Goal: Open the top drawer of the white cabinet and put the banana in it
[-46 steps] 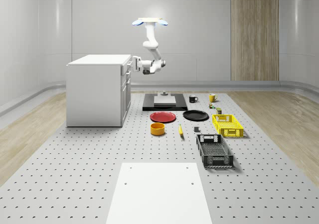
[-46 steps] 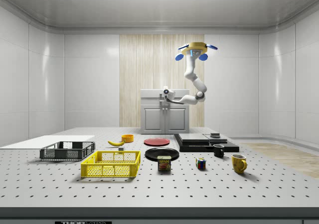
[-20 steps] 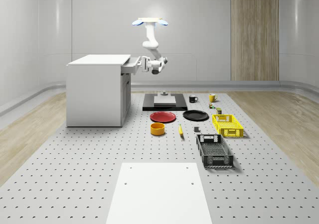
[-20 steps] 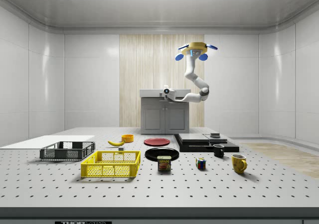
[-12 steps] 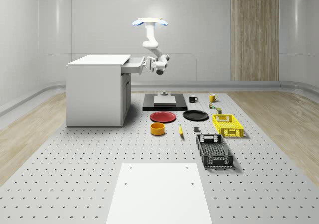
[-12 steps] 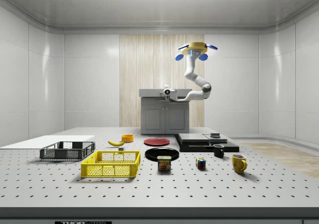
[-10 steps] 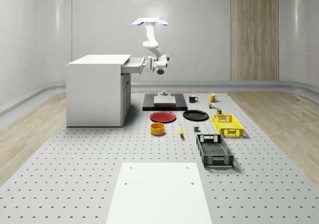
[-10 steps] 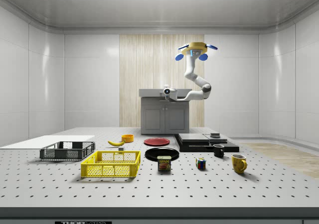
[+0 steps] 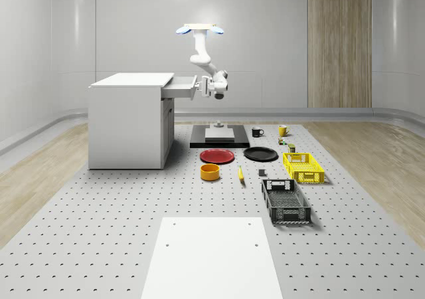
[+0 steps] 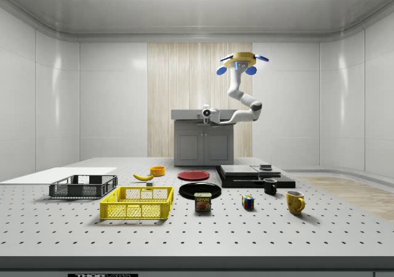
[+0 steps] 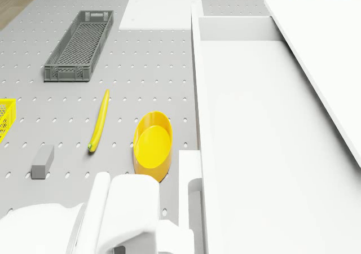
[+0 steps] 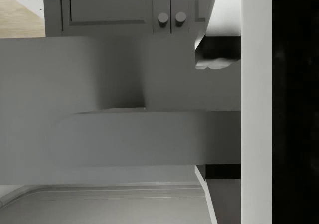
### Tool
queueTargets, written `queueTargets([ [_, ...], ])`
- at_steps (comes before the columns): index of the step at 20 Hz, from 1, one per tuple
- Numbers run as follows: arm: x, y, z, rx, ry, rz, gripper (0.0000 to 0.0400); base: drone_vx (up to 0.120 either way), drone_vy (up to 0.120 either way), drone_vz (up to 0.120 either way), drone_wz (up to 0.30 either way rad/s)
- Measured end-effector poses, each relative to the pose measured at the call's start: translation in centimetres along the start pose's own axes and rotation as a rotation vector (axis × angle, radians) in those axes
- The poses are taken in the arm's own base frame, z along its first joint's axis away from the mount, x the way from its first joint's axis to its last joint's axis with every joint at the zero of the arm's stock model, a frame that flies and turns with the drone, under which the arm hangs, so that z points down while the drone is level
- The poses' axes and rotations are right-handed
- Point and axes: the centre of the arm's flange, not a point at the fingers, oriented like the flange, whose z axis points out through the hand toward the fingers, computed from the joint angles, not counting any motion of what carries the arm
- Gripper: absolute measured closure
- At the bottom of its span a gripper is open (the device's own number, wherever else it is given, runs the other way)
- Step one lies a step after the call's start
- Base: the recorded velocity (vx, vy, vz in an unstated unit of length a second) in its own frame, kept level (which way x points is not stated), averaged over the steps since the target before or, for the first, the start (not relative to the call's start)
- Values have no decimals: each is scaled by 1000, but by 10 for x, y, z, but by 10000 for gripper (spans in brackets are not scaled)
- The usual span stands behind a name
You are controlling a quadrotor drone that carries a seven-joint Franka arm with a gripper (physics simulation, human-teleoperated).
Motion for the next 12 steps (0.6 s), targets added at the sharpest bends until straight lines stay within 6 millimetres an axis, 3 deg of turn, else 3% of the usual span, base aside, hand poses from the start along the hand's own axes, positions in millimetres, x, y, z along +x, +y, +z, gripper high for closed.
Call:
queueTargets([
  [2, 2, 1, -9, 7, -5, -6, 118, 0, 120, 0, 0],
  [5, 5, 1, -18, 14, -10, -11, 56, 0, 120, 0, 0],
  [12, 7, 2, -27, 21, -15, -16, 10, 0, 120, 0, 0],
])
